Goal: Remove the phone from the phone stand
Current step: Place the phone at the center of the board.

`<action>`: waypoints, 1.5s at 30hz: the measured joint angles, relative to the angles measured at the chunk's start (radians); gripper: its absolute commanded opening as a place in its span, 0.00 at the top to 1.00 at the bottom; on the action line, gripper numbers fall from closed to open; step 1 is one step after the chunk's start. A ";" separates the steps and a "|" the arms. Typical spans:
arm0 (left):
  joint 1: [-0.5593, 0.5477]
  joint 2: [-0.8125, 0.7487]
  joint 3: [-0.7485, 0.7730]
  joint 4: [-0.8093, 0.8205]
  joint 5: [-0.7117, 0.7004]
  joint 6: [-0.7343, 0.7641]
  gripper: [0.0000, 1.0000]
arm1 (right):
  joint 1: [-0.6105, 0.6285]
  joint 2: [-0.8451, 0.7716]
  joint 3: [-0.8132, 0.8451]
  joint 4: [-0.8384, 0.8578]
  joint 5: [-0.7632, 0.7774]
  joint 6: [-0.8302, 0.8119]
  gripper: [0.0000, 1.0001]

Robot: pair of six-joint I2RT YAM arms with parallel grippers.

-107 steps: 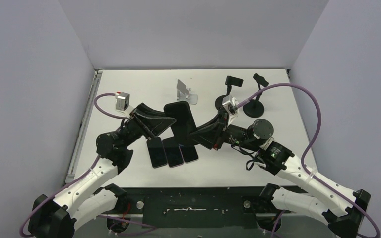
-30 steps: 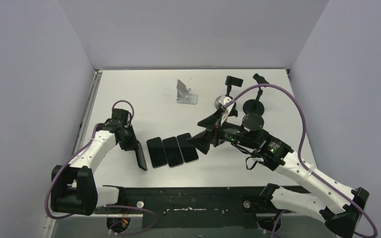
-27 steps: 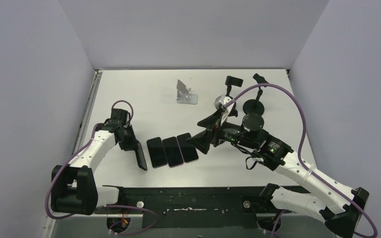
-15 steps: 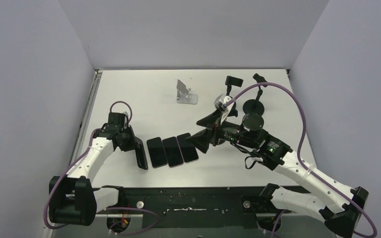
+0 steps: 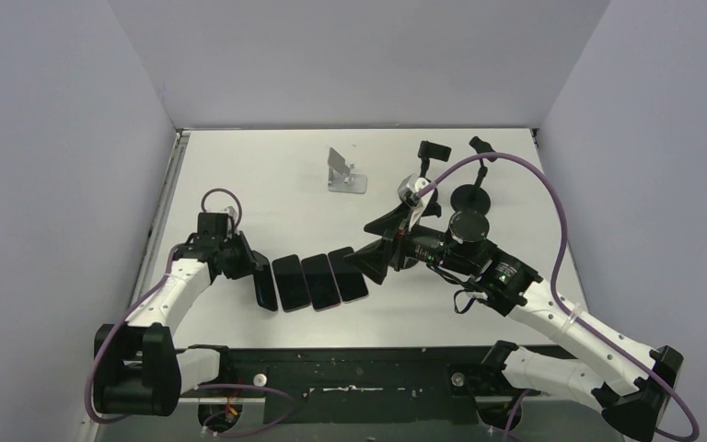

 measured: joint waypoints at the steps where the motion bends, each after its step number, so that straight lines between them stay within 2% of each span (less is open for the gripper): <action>1: 0.003 0.001 0.000 0.002 0.006 0.000 1.00 | 0.000 0.000 0.000 0.000 0.000 0.000 0.00; 22: 0.068 0.131 -0.016 0.161 0.197 0.002 1.00 | 0.001 0.000 0.000 0.001 -0.008 0.000 0.00; 31: 0.069 0.288 0.095 0.140 0.257 0.075 1.00 | 0.007 0.011 0.000 0.008 -0.014 0.005 0.00; 40: 0.073 0.399 0.175 0.120 0.316 0.111 0.79 | 0.013 0.011 0.000 0.007 -0.009 0.004 0.00; 45: 0.074 0.467 0.186 0.145 0.297 0.109 0.74 | 0.014 0.009 -0.003 0.007 -0.005 0.004 0.00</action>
